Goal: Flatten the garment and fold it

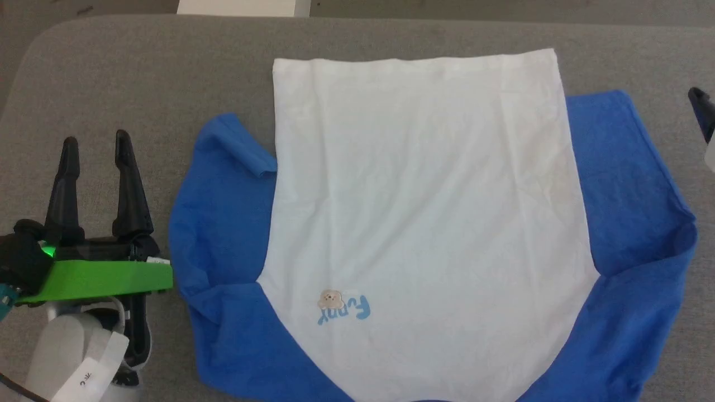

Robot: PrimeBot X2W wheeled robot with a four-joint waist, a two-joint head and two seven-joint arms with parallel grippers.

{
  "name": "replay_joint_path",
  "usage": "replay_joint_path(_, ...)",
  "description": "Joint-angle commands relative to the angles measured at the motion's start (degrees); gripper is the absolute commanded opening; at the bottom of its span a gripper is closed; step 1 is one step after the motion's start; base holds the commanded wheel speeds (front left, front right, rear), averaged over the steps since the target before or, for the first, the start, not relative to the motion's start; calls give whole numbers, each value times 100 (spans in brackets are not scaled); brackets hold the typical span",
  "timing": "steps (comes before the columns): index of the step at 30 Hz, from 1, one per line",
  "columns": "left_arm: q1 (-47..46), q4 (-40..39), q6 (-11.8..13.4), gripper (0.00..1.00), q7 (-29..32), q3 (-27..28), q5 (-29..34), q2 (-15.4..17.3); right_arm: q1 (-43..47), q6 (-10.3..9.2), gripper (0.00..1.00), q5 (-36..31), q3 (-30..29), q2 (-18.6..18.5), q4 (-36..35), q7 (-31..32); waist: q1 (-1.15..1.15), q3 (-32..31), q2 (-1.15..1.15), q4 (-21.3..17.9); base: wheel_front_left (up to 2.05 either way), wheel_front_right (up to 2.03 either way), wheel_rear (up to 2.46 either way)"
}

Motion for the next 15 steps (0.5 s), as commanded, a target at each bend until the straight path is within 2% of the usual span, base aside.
replay_joint_path(1, -147, -15, -62, 100, -42, 5, 101, -63, -190, -9, 100, -67, 66, -65, 116, 60, -1, 657, 33, 274, 0, 0, 0)
replay_joint_path(8, -307, 135, -318, 100, -47, 8, 362, -273, -706, -9, 100, -298, 492, -410, 649, 580, -1, 1070, 33, 445, 0, 0, 0)
replay_joint_path(15, -414, 397, -476, 100, -48, -67, 503, -387, -788, -9, 100, -179, 791, -514, 815, 742, -1, 1235, 33, 479, 0, 0, 0)
